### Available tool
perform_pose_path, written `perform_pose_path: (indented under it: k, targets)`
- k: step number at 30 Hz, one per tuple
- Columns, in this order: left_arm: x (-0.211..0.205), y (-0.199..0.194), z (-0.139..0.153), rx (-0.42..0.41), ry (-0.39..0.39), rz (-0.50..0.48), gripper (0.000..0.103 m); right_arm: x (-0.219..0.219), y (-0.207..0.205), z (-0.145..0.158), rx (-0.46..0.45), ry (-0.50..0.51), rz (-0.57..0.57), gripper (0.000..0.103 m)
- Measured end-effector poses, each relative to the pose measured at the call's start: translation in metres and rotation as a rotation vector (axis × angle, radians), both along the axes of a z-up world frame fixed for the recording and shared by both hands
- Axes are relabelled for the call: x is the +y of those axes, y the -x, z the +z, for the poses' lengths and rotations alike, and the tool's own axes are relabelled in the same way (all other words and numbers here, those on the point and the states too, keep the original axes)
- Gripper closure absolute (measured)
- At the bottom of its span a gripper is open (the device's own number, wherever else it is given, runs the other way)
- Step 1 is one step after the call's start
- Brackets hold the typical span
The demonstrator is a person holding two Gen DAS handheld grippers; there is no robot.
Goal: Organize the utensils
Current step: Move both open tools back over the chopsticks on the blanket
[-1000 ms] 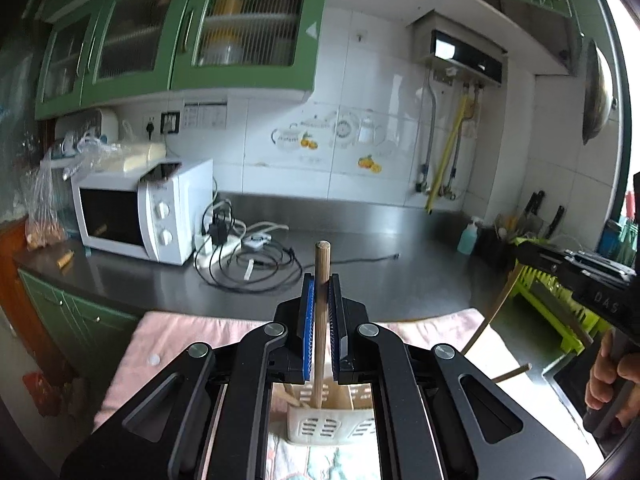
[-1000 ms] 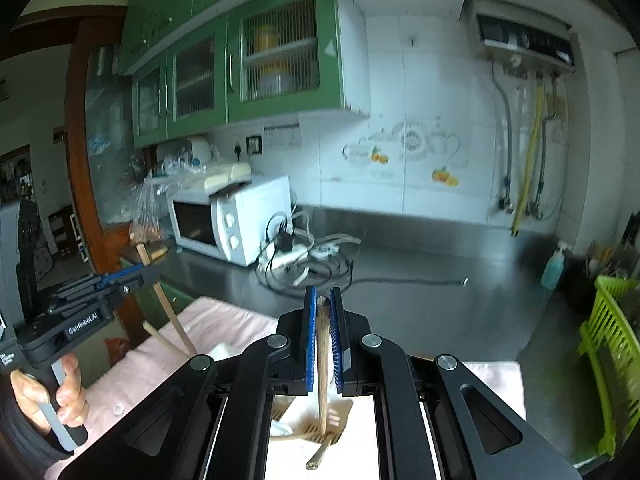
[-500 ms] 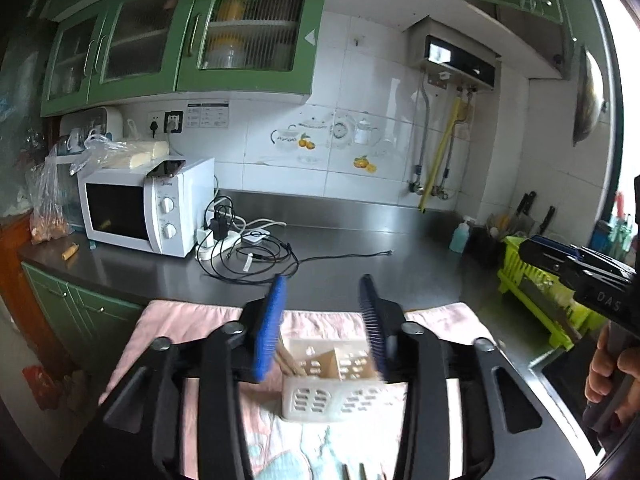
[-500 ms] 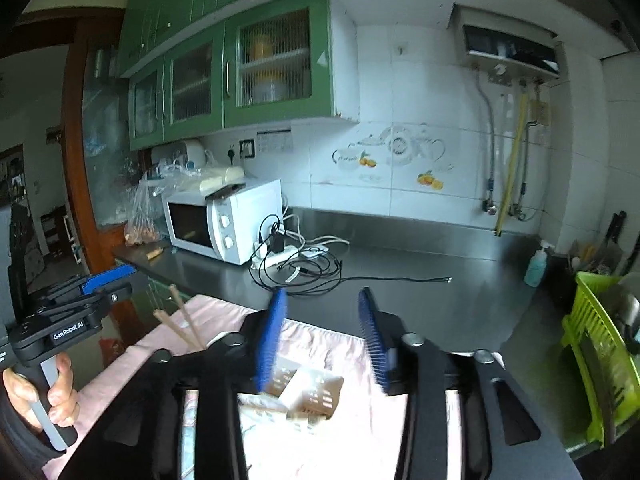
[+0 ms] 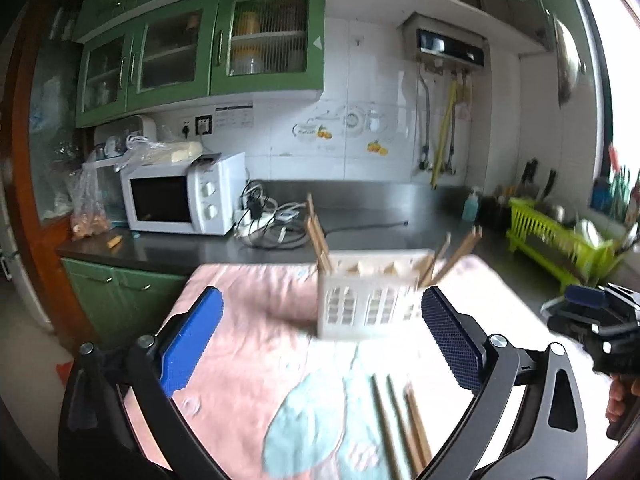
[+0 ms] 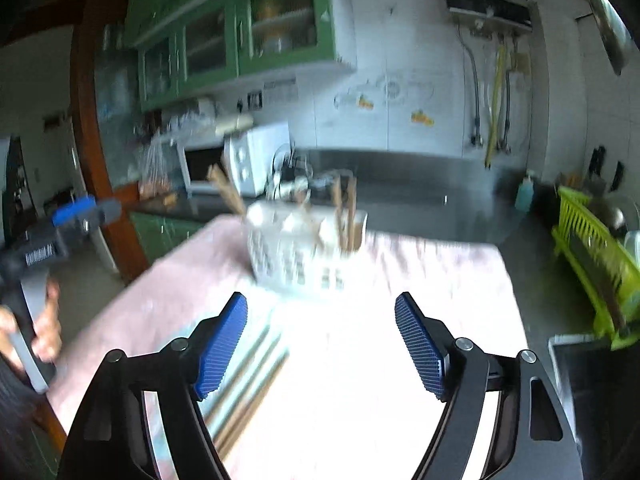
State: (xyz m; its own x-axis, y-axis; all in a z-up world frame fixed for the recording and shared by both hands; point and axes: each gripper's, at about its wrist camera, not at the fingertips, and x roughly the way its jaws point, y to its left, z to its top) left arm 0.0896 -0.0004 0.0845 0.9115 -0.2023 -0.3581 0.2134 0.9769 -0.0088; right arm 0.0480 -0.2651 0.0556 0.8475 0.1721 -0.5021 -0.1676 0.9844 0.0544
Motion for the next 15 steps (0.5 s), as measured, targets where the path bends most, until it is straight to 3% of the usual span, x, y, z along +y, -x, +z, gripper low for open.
perform_pose_path:
  k: [6,9,15]
  targets:
    - [0.012,0.029,-0.038,0.057,-0.035,0.018,0.005,0.036,0.044,-0.069,0.123,0.078,0.048,0.026]
    - [0.024,0.037,-0.058,0.110,0.006,0.029,0.005,0.042,0.060,-0.098,0.190,0.025,0.058,0.026]
    - [0.049,0.045,-0.080,0.164,0.084,0.082,0.005,0.058,0.075,-0.137,0.270,0.039,0.063,0.026]
